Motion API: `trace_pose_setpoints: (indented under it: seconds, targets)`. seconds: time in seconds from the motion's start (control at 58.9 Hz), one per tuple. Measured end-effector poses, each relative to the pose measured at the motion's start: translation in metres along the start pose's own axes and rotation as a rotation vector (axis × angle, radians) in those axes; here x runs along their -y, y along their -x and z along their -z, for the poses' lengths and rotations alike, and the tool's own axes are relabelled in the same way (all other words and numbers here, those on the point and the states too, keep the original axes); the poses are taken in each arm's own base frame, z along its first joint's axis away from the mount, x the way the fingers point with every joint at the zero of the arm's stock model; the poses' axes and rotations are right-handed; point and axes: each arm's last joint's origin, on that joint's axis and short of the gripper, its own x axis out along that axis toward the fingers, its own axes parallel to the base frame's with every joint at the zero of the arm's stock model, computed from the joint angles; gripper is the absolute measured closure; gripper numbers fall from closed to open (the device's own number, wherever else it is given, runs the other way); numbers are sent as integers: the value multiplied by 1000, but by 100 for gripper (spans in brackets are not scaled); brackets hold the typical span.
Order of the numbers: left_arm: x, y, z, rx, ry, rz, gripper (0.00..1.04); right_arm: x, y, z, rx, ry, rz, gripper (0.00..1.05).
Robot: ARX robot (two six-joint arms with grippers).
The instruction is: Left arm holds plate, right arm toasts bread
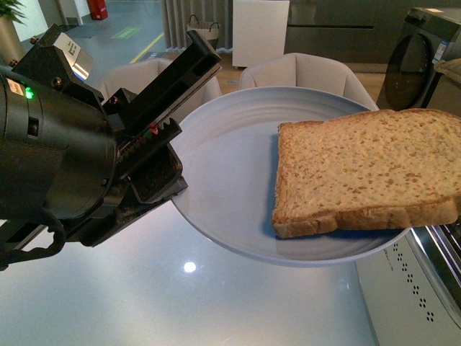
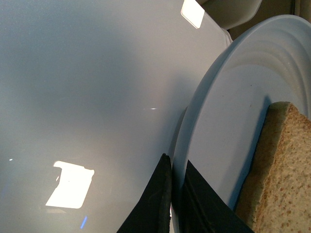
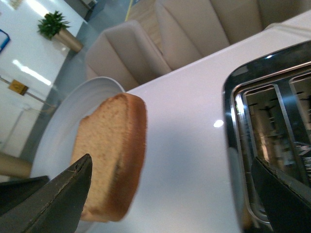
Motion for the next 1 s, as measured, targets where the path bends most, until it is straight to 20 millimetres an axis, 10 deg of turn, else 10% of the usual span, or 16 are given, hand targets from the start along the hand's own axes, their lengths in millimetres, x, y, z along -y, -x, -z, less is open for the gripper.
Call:
trace_pose_setpoints:
  seconds: [0.628, 1.002]
  targets:
    - [0, 0, 0, 0, 0, 0, 101, -17, -33, 10, -92, -227, -61, 9]
    - [0, 0, 0, 0, 0, 0, 101, -16, -36, 13, -109, -272, -39, 64]
